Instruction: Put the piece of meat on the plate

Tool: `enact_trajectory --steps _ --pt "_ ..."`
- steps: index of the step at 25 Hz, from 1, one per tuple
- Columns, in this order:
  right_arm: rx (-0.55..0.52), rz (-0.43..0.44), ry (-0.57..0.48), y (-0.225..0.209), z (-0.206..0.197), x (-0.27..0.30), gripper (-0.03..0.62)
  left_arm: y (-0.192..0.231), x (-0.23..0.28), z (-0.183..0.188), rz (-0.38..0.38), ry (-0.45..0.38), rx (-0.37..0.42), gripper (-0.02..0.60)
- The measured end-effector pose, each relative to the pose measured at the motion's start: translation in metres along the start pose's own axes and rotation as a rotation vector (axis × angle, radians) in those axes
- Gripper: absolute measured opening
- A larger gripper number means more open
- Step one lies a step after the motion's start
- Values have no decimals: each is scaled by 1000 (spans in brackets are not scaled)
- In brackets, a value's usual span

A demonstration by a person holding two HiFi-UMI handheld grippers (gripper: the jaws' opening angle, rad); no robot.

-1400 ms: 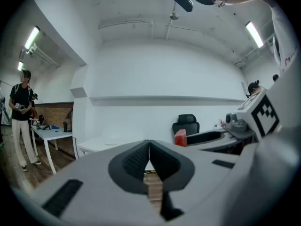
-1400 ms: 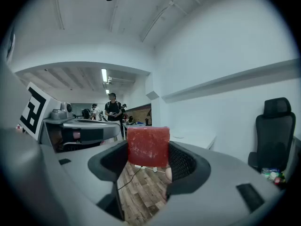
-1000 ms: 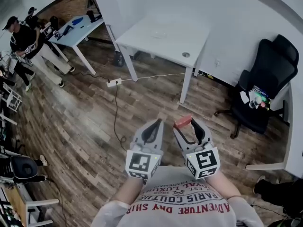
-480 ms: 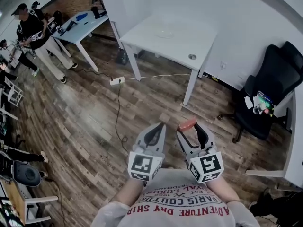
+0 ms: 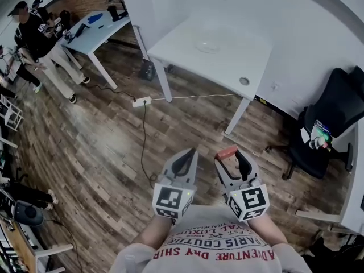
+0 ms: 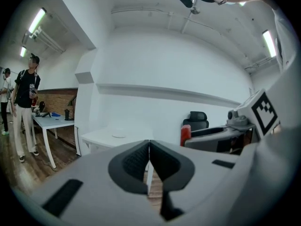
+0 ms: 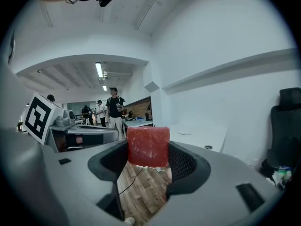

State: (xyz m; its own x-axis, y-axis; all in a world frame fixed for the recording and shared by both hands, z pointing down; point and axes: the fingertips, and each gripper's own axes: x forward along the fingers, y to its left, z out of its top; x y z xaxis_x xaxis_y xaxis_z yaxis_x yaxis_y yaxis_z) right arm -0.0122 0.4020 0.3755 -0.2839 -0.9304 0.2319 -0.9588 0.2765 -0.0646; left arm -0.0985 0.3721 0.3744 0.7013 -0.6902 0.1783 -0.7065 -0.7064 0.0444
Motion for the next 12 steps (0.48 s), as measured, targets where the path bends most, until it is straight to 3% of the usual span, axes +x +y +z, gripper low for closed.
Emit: enact_trajectory --steps 12 --pt "52 -89 1 33 52 173 275 182 60 32 -90 -7 7 6"
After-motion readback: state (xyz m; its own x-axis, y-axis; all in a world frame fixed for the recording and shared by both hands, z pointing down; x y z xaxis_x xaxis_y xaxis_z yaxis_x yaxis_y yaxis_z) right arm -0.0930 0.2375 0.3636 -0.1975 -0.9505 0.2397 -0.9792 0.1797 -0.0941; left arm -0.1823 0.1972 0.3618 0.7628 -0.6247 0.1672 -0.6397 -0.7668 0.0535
